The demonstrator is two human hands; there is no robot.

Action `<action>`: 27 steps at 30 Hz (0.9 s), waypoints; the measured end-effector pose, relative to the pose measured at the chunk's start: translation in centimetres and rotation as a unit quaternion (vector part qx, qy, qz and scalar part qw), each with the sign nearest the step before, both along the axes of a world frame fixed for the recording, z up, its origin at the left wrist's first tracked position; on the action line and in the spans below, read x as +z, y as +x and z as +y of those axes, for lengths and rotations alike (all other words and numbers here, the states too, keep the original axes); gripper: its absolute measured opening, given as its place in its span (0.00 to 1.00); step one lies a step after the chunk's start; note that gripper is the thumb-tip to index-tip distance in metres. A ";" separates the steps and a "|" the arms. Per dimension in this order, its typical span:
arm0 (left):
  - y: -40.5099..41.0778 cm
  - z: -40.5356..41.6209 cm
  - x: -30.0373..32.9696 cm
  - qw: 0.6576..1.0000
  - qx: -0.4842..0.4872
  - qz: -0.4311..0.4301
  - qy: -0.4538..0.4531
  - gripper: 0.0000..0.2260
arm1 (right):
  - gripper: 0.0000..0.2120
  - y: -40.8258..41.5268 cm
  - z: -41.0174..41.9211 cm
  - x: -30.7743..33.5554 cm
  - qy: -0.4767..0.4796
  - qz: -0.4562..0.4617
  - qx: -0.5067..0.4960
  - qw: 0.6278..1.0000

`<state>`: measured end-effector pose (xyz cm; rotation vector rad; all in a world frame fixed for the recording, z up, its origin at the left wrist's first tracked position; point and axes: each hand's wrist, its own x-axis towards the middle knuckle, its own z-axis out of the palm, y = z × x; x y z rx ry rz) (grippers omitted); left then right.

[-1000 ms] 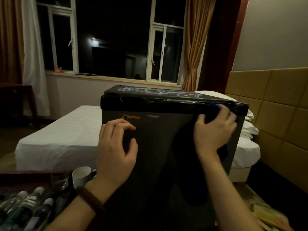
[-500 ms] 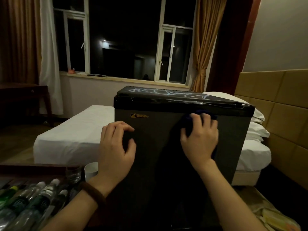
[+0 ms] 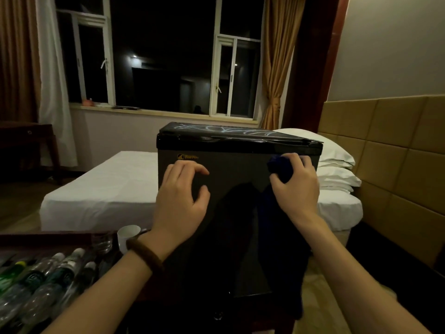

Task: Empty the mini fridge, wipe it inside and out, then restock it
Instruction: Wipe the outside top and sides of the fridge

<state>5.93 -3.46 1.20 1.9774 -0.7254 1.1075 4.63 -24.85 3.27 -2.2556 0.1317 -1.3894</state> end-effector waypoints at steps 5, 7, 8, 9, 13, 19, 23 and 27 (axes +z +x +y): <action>-0.5 -1.8 0.5 1.000 0.001 -0.002 0.000 0.09 | 0.18 -1.3 -1.7 -0.6 -0.003 -0.001 0.023 1.000; -0.1 -2.7 0.7 1.000 -0.005 0.001 0.003 0.08 | 0.18 -1.5 -2.3 -0.6 0.007 0.003 0.031 0.999; 0.3 -3.2 0.9 1.000 -0.009 0.002 0.004 0.08 | 0.18 -1.4 -2.7 -0.5 0.010 0.004 0.036 0.999; 0.7 -3.7 1.1 1.000 -0.015 0.003 0.004 0.08 | 0.18 -1.3 -3.1 -0.4 0.010 0.006 0.040 0.999; 3.2 -5.5 2.6 0.999 -0.037 -0.021 0.015 0.11 | 0.19 0.1 -4.6 1.3 0.006 -0.003 0.060 0.998; 7.8 -6.5 7.8 0.991 -0.043 -0.073 0.105 0.10 | 0.16 3.6 -7.8 5.4 0.049 0.009 0.035 0.998; 10.7 -6.0 11.6 0.986 -0.066 -0.028 0.150 0.10 | 0.15 4.5 -9.7 7.9 0.126 0.064 -0.025 0.990; 13.1 -5.7 14.0 0.982 -0.115 0.071 0.132 0.07 | 0.18 4.8 -11.6 12.9 0.140 0.145 -0.089 0.975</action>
